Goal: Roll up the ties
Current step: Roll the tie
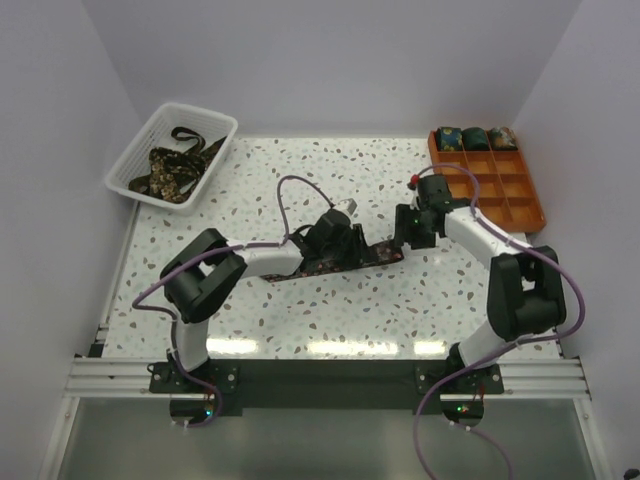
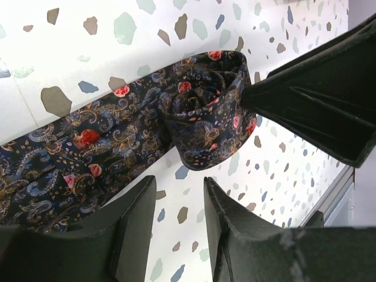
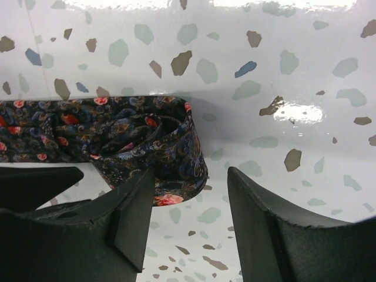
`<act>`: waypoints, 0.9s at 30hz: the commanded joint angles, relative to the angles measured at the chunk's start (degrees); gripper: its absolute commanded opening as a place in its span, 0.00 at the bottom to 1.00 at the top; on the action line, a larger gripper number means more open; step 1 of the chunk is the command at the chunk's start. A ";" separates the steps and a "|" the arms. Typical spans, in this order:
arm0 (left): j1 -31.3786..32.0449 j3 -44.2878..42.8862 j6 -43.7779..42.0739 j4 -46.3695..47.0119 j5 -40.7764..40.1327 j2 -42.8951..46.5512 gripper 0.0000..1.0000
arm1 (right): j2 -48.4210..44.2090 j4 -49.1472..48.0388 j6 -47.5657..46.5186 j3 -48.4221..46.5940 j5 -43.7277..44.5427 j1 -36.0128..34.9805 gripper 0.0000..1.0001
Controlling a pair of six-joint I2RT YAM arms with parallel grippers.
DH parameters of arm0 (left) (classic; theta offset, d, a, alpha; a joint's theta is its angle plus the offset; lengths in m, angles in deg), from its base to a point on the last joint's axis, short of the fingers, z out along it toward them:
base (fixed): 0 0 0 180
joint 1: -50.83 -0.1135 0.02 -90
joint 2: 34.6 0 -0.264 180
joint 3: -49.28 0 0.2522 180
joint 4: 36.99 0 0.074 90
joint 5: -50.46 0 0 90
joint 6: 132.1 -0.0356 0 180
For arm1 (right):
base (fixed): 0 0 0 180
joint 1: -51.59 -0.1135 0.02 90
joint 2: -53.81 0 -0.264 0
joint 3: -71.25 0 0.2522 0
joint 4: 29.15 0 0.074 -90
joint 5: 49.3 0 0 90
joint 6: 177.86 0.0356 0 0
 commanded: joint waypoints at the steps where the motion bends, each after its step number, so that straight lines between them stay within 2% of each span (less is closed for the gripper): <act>1: -0.04 -1.49 -0.11 0.19 -1.05 1.73 0.44 | -5.11 -2.37 -1.17 0.90 -4.34 -0.12 0.56; 3: -0.56 -0.97 -1.60 -1.55 -3.33 3.05 0.44 | -8.62 -2.11 -2.23 0.64 -4.09 -0.65 0.59; 7: -3.37 1.76 -3.97 -4.81 -5.79 5.86 0.43 | -10.40 1.83 -6.35 -2.26 3.19 -6.60 0.67; 11: -4.61 5.01 -7.75 -8.06 -9.14 9.55 0.41 | -8.21 4.48 -7.16 -4.64 14.87 -13.91 0.77; 19: -7.68 12.30 -10.83 -12.11 -12.40 15.71 0.40 | -0.92 8.87 -5.75 -8.76 32.55 -26.03 0.79; 24: -9.00 13.28 -12.24 -12.46 -12.66 15.19 0.39 | 6.02 12.04 -4.52 -13.07 39.15 -28.86 0.79; 25: -9.53 13.54 -12.76 -12.90 -12.75 14.84 0.39 | 9.69 13.87 -3.74 -15.08 43.07 -30.25 0.78; 27: -9.79 13.71 -12.85 -12.90 -12.75 14.83 0.39 | 10.42 14.23 -3.56 -15.45 44.16 -30.96 0.78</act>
